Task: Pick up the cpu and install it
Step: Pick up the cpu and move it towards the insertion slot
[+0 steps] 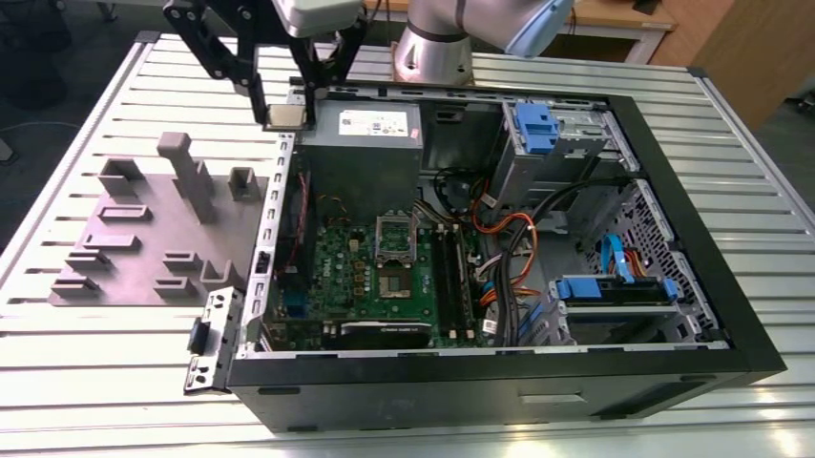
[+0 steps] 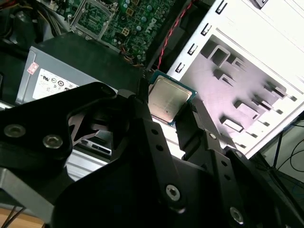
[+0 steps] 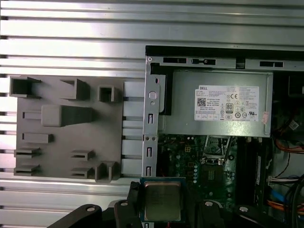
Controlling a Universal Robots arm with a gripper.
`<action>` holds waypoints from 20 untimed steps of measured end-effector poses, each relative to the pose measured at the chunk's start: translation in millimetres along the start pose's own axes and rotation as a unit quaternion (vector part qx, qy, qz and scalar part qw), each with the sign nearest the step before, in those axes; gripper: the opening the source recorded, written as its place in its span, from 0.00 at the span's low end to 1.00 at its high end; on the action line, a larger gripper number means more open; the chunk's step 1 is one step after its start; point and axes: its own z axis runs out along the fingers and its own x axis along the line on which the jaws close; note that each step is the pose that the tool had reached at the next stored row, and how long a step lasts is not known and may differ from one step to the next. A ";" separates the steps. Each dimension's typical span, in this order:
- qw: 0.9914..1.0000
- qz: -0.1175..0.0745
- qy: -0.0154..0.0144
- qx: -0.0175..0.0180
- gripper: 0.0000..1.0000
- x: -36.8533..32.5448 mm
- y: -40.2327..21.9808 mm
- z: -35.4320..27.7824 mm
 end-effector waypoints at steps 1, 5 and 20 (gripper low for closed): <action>1.000 0.000 0.000 0.000 0.47 -1.4 0.0 0.0; 1.000 0.000 0.000 0.000 0.47 -10.3 -0.2 -0.2; 1.000 0.000 0.000 0.000 0.47 -72.0 -1.8 -1.0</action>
